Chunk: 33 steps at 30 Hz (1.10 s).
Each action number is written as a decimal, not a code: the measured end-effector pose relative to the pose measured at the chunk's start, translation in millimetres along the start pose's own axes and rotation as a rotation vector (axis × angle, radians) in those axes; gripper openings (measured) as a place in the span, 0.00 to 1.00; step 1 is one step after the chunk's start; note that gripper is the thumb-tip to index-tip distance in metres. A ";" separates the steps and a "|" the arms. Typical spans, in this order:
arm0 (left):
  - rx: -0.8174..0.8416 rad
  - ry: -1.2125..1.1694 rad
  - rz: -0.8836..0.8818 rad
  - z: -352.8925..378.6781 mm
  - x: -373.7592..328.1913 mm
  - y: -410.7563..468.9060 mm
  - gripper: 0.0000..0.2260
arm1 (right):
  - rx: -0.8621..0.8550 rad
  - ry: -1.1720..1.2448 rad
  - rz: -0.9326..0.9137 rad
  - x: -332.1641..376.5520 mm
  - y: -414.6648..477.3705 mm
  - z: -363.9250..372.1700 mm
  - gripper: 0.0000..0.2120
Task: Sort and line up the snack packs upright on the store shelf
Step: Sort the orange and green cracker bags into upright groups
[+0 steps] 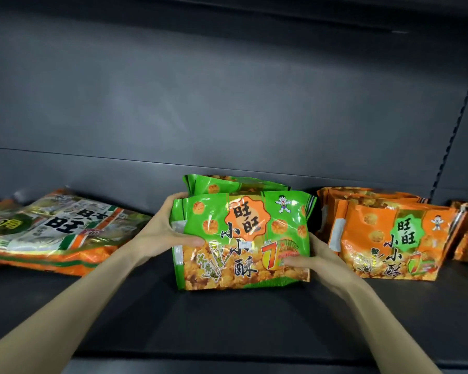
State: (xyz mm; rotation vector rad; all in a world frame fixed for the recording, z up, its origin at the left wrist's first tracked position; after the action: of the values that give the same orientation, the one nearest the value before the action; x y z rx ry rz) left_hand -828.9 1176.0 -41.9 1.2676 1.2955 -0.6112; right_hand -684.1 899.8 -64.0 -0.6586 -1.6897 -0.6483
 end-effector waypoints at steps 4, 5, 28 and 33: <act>-0.148 0.071 0.047 3.2 2.6 12.7 0.50 | -0.154 -0.122 0.015 -0.4 17.2 -2.3 0.33; -0.203 0.062 0.016 4.1 7.5 12.2 0.55 | -0.183 -0.156 0.017 -1.0 21.4 -1.7 0.32; 0.042 0.135 -0.135 15.3 50.0 9.6 0.44 | 0.138 -0.180 0.003 -13.6 54.7 -11.7 0.60; 0.027 0.169 -0.135 20.2 48.2 11.3 0.38 | 0.106 -0.237 -0.063 -12.6 51.3 -11.0 0.48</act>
State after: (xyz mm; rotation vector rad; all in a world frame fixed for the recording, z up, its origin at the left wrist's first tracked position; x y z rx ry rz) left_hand -799.4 1175.1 -86.5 1.2825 1.5267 -0.6290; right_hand -637.4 926.1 -70.2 -0.6279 -1.9569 -0.5368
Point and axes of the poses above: each hand's wrist, its own y-axis towards the middle knuckle, its own z-axis out of the palm, x = y × z, the point moved 2 cm from there along y, towards the middle knuckle, and after that the axes turned 2 degrees about x, right-handed, at the moved point
